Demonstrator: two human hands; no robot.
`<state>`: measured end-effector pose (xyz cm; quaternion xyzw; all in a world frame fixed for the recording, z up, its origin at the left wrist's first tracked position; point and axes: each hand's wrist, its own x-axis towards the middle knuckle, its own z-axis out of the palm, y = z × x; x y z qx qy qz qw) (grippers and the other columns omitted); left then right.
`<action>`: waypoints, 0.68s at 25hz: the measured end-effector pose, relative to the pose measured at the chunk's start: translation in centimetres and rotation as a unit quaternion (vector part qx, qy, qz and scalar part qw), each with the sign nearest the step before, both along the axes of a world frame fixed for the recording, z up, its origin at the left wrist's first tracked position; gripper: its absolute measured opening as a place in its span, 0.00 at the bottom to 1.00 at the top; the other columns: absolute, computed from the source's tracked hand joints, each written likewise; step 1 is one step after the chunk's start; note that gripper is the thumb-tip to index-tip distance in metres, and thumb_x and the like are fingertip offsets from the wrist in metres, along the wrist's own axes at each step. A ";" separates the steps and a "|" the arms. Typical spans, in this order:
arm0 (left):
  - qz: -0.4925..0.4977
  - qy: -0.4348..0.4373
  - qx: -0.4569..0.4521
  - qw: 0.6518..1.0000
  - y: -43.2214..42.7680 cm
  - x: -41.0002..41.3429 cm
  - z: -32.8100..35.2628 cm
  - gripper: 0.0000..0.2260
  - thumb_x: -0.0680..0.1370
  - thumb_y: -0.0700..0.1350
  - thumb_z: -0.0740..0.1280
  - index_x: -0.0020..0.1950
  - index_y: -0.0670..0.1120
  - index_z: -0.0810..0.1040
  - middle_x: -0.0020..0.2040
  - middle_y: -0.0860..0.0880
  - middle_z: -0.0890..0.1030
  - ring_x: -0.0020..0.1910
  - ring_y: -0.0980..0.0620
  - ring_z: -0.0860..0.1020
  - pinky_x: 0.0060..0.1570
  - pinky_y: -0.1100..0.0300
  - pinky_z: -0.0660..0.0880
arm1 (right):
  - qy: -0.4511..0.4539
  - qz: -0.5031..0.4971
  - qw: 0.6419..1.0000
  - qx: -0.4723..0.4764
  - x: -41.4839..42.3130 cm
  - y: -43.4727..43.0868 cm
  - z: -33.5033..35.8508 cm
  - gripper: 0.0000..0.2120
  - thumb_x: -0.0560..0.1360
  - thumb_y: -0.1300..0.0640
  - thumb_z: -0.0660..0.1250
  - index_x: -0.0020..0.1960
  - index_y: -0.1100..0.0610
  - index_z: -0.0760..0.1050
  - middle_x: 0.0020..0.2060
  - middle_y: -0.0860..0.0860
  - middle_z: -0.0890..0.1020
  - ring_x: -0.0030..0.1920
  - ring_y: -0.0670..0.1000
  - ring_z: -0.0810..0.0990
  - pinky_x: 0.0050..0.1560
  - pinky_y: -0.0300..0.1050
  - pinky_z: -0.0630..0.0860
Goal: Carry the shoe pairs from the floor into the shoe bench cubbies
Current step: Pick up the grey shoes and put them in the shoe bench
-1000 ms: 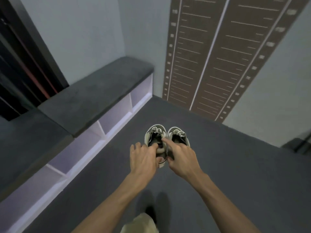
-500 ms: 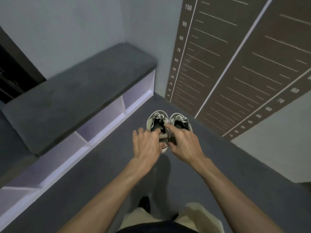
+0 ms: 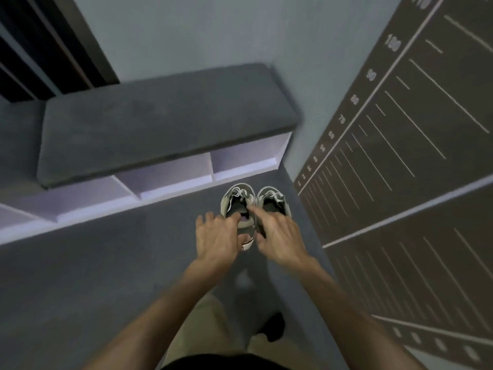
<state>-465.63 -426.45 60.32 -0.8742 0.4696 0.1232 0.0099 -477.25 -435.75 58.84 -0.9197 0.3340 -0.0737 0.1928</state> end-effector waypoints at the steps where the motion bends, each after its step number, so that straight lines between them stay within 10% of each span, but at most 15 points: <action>1: 0.018 0.002 0.002 1.000 -1.4 -0.6 -0.6 0.19 0.75 0.63 0.64 0.62 0.56 0.73 0.54 0.47 0.81 0.59 0.44 0.73 0.61 0.49 0.65 | 0.009 0.021 1.000 0.005 -0.3 -2.0 -0.4 0.32 0.71 0.59 0.69 0.73 0.47 0.66 0.50 0.53 0.83 0.53 0.58 0.79 0.53 0.51 0.72; 17: 0.121 -0.008 0.015 0.993 -23.9 2.3 -20.0 0.15 0.75 0.62 0.66 0.54 0.53 0.74 0.45 0.49 0.81 0.50 0.46 0.75 0.51 0.54 0.67 | 0.044 0.129 0.989 0.049 5.5 -26.4 -20.0 0.34 0.69 0.59 0.73 0.72 0.47 0.66 0.47 0.51 0.84 0.48 0.56 0.80 0.47 0.52 0.76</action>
